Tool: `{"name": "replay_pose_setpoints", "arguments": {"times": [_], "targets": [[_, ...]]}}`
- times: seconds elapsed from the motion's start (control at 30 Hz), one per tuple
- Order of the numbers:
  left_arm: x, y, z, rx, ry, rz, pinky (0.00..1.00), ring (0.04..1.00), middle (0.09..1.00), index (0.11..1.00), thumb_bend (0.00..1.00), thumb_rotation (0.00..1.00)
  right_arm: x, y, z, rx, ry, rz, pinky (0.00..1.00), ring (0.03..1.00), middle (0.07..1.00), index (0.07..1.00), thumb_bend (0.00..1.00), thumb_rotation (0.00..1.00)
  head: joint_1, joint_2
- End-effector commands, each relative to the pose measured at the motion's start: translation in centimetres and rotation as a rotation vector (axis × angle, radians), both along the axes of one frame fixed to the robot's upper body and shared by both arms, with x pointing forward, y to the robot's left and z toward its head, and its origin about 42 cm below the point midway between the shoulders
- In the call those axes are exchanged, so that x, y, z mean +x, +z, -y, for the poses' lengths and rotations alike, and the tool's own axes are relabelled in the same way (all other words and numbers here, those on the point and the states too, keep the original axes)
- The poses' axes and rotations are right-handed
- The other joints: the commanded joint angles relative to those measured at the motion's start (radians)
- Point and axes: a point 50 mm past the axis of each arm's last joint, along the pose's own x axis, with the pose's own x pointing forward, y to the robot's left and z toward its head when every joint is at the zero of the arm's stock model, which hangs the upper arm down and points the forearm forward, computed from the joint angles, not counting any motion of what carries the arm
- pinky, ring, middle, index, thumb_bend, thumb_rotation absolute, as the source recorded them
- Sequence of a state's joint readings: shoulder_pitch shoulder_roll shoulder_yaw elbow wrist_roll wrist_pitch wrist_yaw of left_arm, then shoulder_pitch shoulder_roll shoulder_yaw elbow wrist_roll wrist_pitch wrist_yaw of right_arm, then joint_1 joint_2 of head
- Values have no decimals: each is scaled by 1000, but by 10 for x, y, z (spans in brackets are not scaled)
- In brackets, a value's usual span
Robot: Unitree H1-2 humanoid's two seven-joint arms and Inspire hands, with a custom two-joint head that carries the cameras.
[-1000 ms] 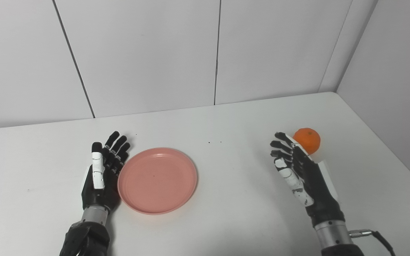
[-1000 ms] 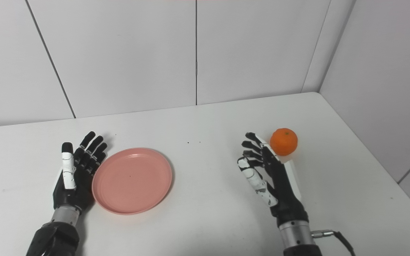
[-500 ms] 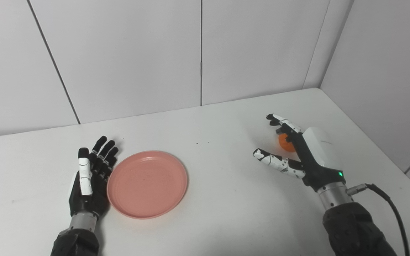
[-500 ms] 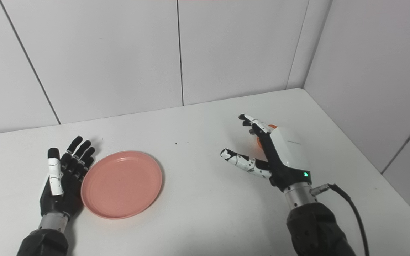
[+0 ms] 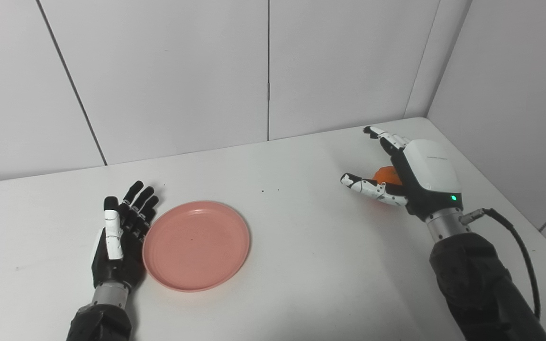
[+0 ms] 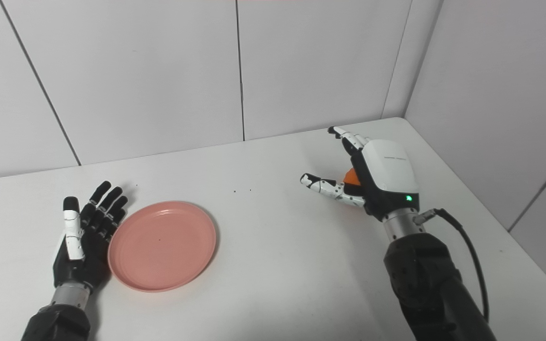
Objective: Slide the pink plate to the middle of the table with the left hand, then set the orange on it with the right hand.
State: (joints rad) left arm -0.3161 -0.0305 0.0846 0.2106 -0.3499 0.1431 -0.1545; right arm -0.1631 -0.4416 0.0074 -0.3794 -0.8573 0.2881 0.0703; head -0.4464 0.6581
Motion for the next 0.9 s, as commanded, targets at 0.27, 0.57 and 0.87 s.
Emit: {"name": "replay_pose_setpoints", "arguments": {"times": [0.27,0.57,0.87], "targets": [[0,-6,-1,15,7,-42,997,894,857,842,882,858,31,20,6,-126,-24,68,847,811,809,789,838,996,8,-2],[1,-6,-1,7,5,-42,990,898,851,844,887,854,57,6,16,-140,-56,17,878,804,795,752,832,996,14,-3],[0,-5,-3,11,2,-38,995,902,846,848,898,856,77,-9,30,-101,-97,-78,849,813,800,758,852,989,16,-2]]}}
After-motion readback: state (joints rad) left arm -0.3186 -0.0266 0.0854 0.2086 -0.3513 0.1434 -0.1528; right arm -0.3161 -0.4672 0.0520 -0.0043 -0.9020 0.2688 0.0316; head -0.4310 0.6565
